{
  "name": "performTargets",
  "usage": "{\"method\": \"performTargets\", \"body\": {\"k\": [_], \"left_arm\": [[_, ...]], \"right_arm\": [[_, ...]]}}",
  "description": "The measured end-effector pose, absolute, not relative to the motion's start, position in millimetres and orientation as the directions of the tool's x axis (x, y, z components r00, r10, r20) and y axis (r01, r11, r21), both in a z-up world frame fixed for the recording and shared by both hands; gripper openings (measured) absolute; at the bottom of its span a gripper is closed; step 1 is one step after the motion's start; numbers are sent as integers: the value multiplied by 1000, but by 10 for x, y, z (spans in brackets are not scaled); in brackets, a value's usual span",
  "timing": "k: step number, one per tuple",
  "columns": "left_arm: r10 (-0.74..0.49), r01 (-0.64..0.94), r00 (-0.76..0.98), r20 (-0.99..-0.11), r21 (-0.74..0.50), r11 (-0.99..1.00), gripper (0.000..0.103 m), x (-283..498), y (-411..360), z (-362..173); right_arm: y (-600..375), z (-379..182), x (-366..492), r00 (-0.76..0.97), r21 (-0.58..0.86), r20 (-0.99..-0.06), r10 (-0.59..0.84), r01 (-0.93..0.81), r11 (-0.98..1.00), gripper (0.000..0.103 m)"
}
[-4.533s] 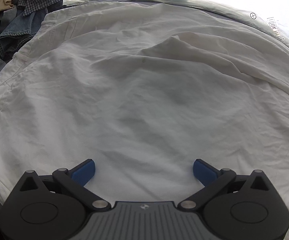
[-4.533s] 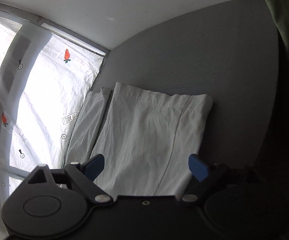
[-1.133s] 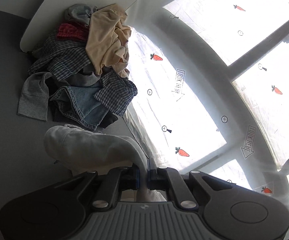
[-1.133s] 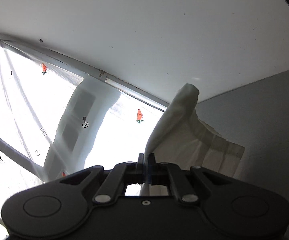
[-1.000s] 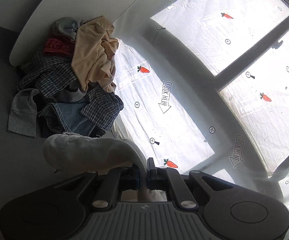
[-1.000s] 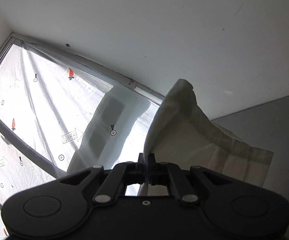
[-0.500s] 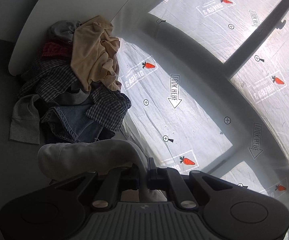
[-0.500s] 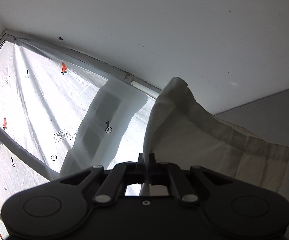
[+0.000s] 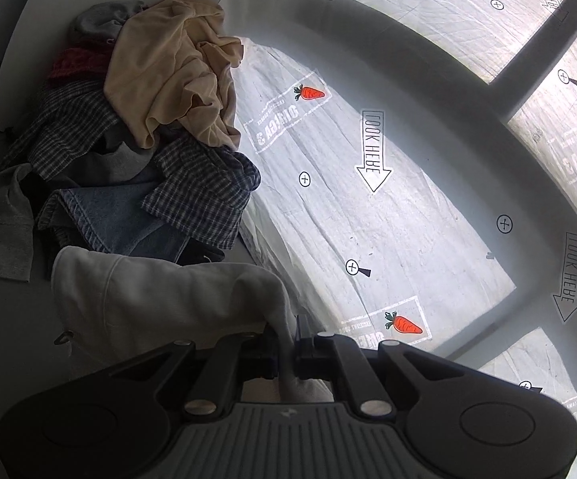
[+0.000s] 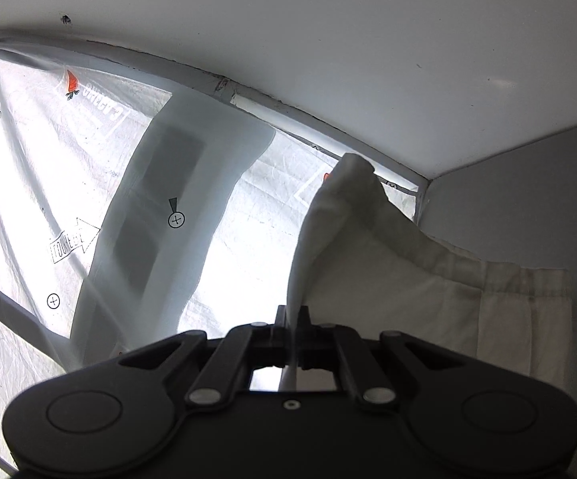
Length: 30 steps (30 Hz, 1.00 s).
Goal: Fold clothes
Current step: 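Lift the shirt with both grippers pinching its fabric, then release the shirt with both grippers and lay it on the table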
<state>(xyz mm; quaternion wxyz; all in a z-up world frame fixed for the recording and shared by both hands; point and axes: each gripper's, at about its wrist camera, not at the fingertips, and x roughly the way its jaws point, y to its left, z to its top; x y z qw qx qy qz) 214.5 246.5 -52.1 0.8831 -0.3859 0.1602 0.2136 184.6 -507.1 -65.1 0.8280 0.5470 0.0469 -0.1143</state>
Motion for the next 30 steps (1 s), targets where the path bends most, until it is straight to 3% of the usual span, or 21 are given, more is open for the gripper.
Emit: {"method": "performTargets", "body": {"k": [13, 16, 18, 20, 22, 24, 27, 30], "left_arm": [[239, -589, 780, -579, -549, 593, 7, 3654, 2480, -1278], [202, -596, 763, -614, -546, 589, 17, 3942, 2565, -1532], [177, -588, 761, -624, -549, 594, 32, 4053, 2607, -1621], [170, -560, 781, -601, -551, 619, 37, 4050, 2591, -1592], [173, -516, 811, -559, -545, 661, 49, 3971, 2525, -1488], [158, -484, 825, -542, -536, 692, 57, 3897, 2465, -1424], [65, -428, 823, -565, -540, 725, 57, 3827, 2272, -1419], [-34, -370, 775, -631, -497, 785, 55, 3832, 1862, -1572]], "right_arm": [[-5034, -1319, 3793, 900, 780, -428, -76, 411, 471, 3], [-5051, -1494, 4314, 840, 717, -541, -46, 489, 496, 6], [-5016, -1586, 4445, 805, 676, -591, -44, 525, 517, 13], [-4950, -1594, 4439, 792, 640, -607, -62, 534, 552, 37], [-4870, -1522, 4338, 799, 597, -593, -99, 518, 612, 50], [-4794, -1470, 4224, 800, 567, -590, -107, 505, 651, 51], [-4690, -1544, 4073, 813, 608, -581, -23, 453, 651, 49], [-4430, -1671, 3969, 811, 604, -583, 55, 387, 697, 25]]}}
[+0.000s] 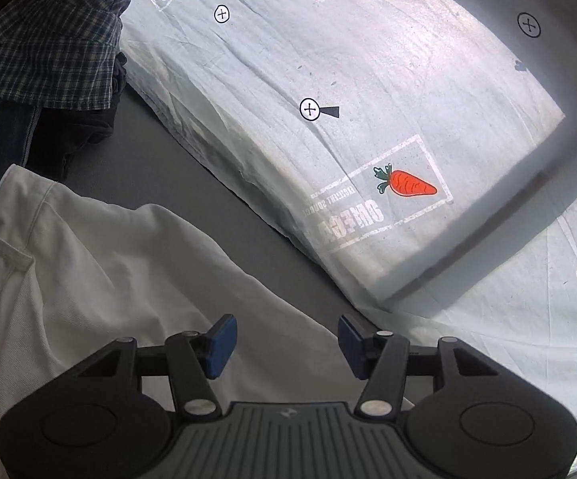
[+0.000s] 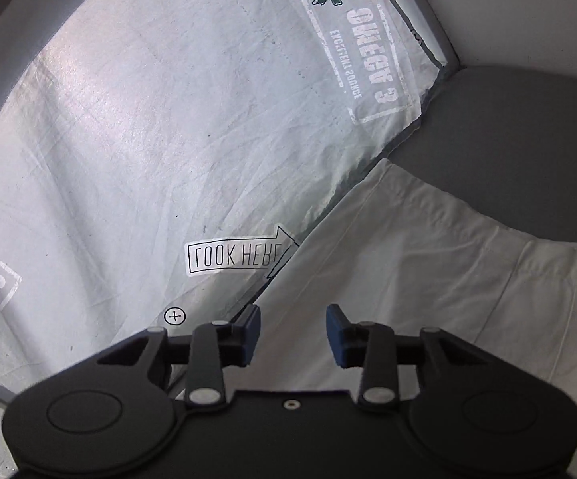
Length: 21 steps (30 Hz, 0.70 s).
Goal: Fold clothes
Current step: 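Release the shirt with both grippers and lay it on the table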
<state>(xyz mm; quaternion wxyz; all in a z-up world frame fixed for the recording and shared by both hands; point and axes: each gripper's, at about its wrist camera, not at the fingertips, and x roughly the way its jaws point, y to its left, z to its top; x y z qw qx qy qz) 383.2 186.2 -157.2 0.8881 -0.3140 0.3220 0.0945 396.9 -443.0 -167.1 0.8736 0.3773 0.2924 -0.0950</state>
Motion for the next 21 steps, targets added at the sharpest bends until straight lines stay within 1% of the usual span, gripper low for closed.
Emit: {"method": "performTargets", "body": {"k": [1, 2, 3, 4, 5, 6, 8, 10, 12, 13, 18, 21], "left_arm": [[-65, -348, 751, -657, -478, 807, 55, 3839, 1706, -1634], [-93, -324, 727, -680, -459, 827, 51, 3849, 1550, -1694], [-118, -294, 705, -699, -440, 848, 40, 3873, 1383, -1755], [-148, -251, 684, -715, -420, 872, 33, 3905, 1201, -1826], [-173, -200, 671, -721, -401, 894, 22, 3936, 1041, -1894], [-189, -151, 658, -729, -374, 915, 19, 3975, 883, -1961], [-179, -64, 634, -753, -282, 957, 19, 4097, 593, -2081], [-157, -9, 656, -738, -216, 976, 19, 4244, 442, -2133], [-156, -5, 671, -725, -214, 977, 19, 4418, 432, -2154], [-157, -8, 678, -718, -221, 975, 19, 4500, 443, -2165], [-196, -77, 698, -689, -344, 936, 17, 4834, 679, -2212], [-200, -97, 689, -697, -361, 927, 17, 4832, 723, -2187]], "right_arm": [[-4295, -1713, 3977, 801, 578, -594, 72, 363, 730, 18], [-4129, -1765, 3990, 788, 547, -609, 94, 330, 769, 13], [-3955, -1816, 4020, 769, 510, -629, 113, 297, 807, 12], [-3777, -1860, 4067, 749, 469, -650, 129, 262, 844, 12], [-3598, -1904, 4128, 729, 432, -669, 147, 220, 874, 12], [-3418, -1951, 4197, 707, 399, -687, 168, 174, 900, 12], [-3089, -2019, 4356, 675, 348, -708, 210, 75, 934, 12], [-2846, -2062, 4519, 660, 298, -717, 226, -3, 955, 12], [-2678, -2140, 4697, 648, 252, -726, 230, -61, 966, 13], [-2669, -2184, 4789, 653, 245, -722, 228, -66, 967, 13], [-2752, -2280, 5221, 676, 267, -699, 232, -54, 962, 12], [-2773, -2293, 5330, 669, 272, -703, 242, -61, 960, 14]]}}
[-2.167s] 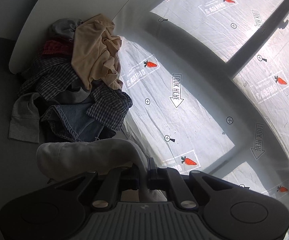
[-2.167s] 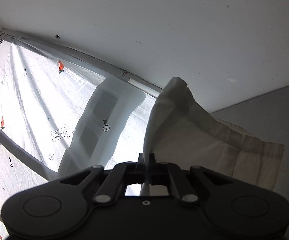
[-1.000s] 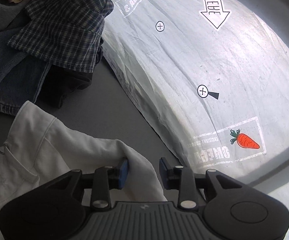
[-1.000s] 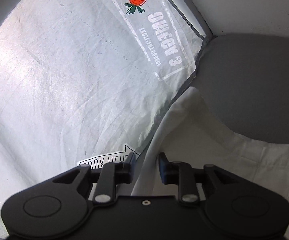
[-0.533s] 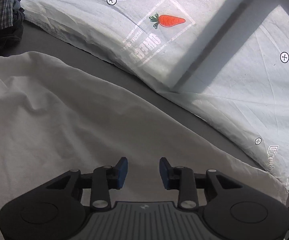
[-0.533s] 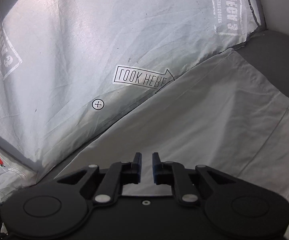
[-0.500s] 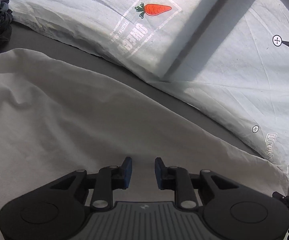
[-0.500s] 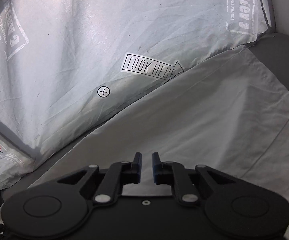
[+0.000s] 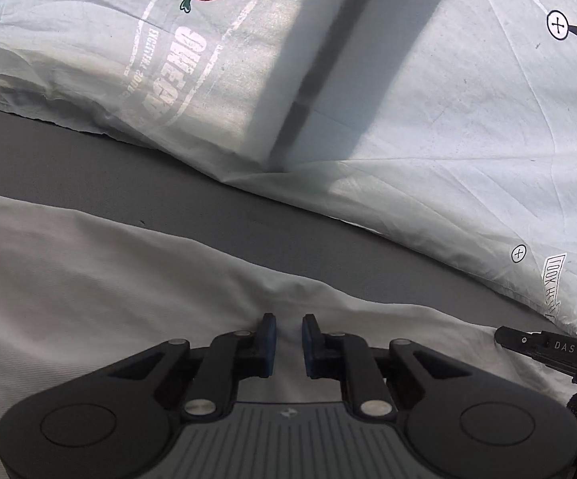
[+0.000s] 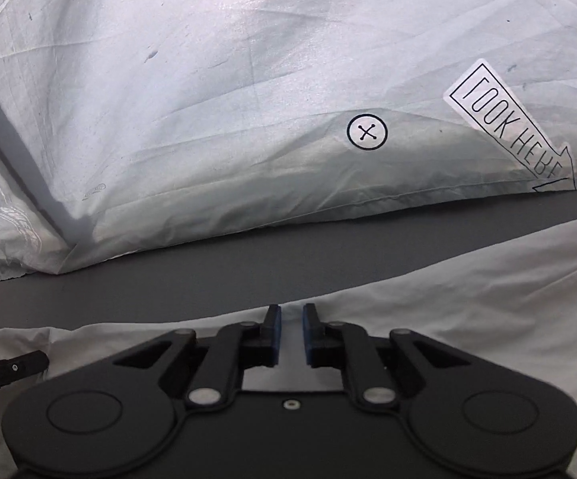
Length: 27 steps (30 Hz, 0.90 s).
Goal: Fold clothes
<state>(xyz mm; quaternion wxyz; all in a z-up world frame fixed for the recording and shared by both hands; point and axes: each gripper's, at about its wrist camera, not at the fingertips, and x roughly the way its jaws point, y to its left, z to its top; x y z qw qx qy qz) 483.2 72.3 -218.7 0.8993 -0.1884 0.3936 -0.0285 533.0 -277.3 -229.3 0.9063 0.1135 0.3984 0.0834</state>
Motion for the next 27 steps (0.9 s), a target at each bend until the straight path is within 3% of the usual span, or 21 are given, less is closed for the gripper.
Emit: {"method": "performTargets", "body": {"k": [1, 4, 11, 16, 19, 23, 27], "left_arm": [[-194, -108, 680, -707, -358, 927, 18, 4822, 721, -2160], [-168, -123, 670, -724, -331, 936, 36, 4656, 723, -2010], [-151, -132, 668, -728, -317, 939, 46, 3746, 899, -1698], [-114, -175, 624, -773, -280, 944, 47, 3158, 948, -1727], [-119, -193, 615, -779, -296, 935, 47, 2901, 978, -1736], [-124, -185, 623, -772, -300, 936, 47, 2650, 984, -1698], [-112, -169, 635, -765, -279, 945, 47, 2505, 991, -1663]], "right_arm": [[-2777, -2274, 5329, 662, 273, -709, 242, -58, 960, 19], [-2832, -2146, 5057, 688, 256, -696, 205, -28, 966, 51], [-3475, -1869, 3673, 714, 254, -700, -15, 270, 929, 52], [-3972, -1945, 2652, 678, 275, -721, -140, 466, 841, 53], [-4152, -2024, 2314, 679, 344, -721, -135, 521, 781, 55], [-4239, -2192, 2196, 718, 516, -696, -21, 520, 680, 55], [-4157, -2282, 2292, 718, 540, -696, 2, 522, 660, 58]]}}
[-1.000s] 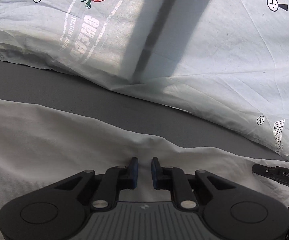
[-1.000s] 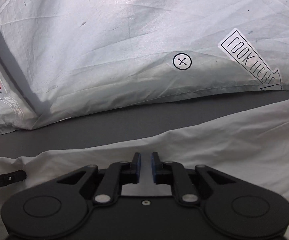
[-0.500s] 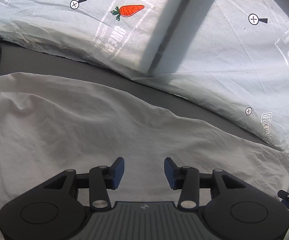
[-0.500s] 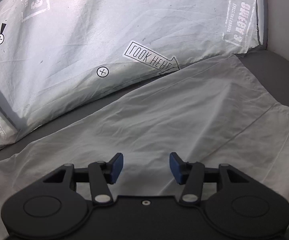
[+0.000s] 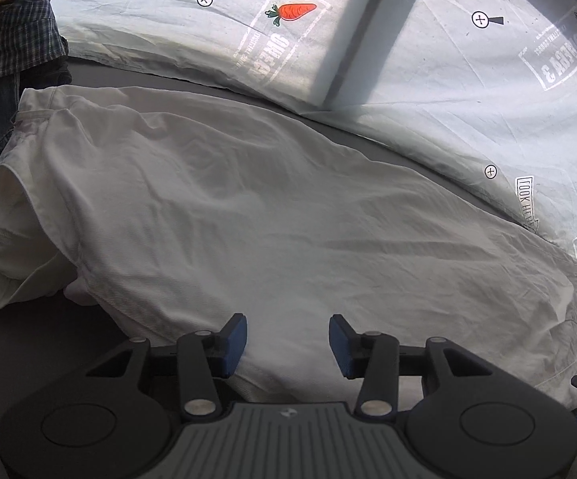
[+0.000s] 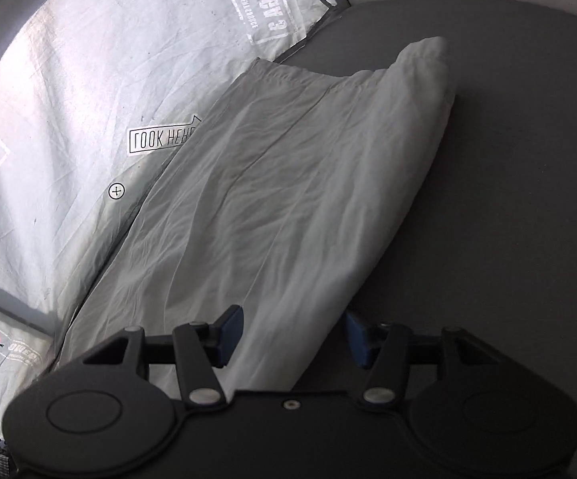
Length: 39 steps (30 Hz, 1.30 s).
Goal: Fold clothes
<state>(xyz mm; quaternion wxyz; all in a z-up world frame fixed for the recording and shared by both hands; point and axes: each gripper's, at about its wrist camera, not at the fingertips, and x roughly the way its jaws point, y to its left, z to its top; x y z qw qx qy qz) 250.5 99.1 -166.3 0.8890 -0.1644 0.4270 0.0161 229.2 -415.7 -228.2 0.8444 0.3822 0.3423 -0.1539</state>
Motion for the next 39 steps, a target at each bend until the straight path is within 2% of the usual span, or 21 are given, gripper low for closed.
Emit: {"method": "performTargets", "body": {"k": [4, 6, 9, 11, 14, 19, 22, 24, 26, 29, 30, 32, 35, 39], "left_arm": [[-113, -199, 632, -767, -302, 932, 47, 2360, 1092, -1651], [-109, -210, 636, -764, -307, 928, 48, 2270, 1125, -1625], [-85, -229, 628, -774, -288, 930, 50, 2149, 1153, -1628], [-84, -249, 621, -779, -298, 921, 50, 2054, 1191, -1671], [-87, -284, 614, -785, -322, 903, 50, 1980, 1282, -1727], [-83, -324, 611, -787, -344, 881, 50, 2014, 1392, -1754], [-77, -314, 607, -791, -328, 891, 50, 2051, 1363, -1748], [-77, -305, 605, -793, -320, 897, 50, 2053, 1348, -1748], [-81, -300, 607, -791, -323, 898, 50, 2041, 1362, -1736], [-74, -302, 612, -787, -319, 898, 51, 1986, 1427, -1699], [-71, -303, 610, -789, -316, 899, 51, 1960, 1455, -1687], [-65, -306, 607, -792, -308, 901, 51, 1908, 1515, -1664], [-58, -316, 600, -798, -303, 899, 51, 1842, 1652, -1656], [-57, -319, 594, -802, -300, 899, 51, 1812, 1864, -1634]], "right_arm": [[-4114, -2091, 2397, 762, 604, -642, 82, 437, 667, 51], [-4144, -1894, 2384, 825, 676, -549, 133, 345, 651, 47], [-4289, -1879, 2263, 914, 867, -350, 208, 231, 442, 46], [-4297, -1978, 2264, 901, 873, -376, 218, 265, 409, 47], [-4194, -2153, 2282, 833, 793, -515, 203, 373, 481, 47], [-3992, -2481, 2276, 791, 813, -546, 274, 422, 402, 47], [-3759, -2492, 2368, 766, 806, -551, 330, 388, 446, 47], [-3587, -2446, 2423, 766, 825, -520, 378, 334, 456, 47], [-3478, -2408, 2473, 787, 867, -450, 423, 272, 417, 47], [-3480, -2499, 2516, 843, 964, -260, 470, 196, 181, 53], [-3488, -2559, 2518, 852, 971, -238, 467, 208, 116, 54], [-3449, -2620, 2530, 841, 961, -275, 465, 259, 100, 54], [-3229, -2593, 2597, 766, 908, -416, 490, 321, 268, 54], [-2757, -2608, 2677, 706, 879, -474, 526, 341, 334, 56]]}}
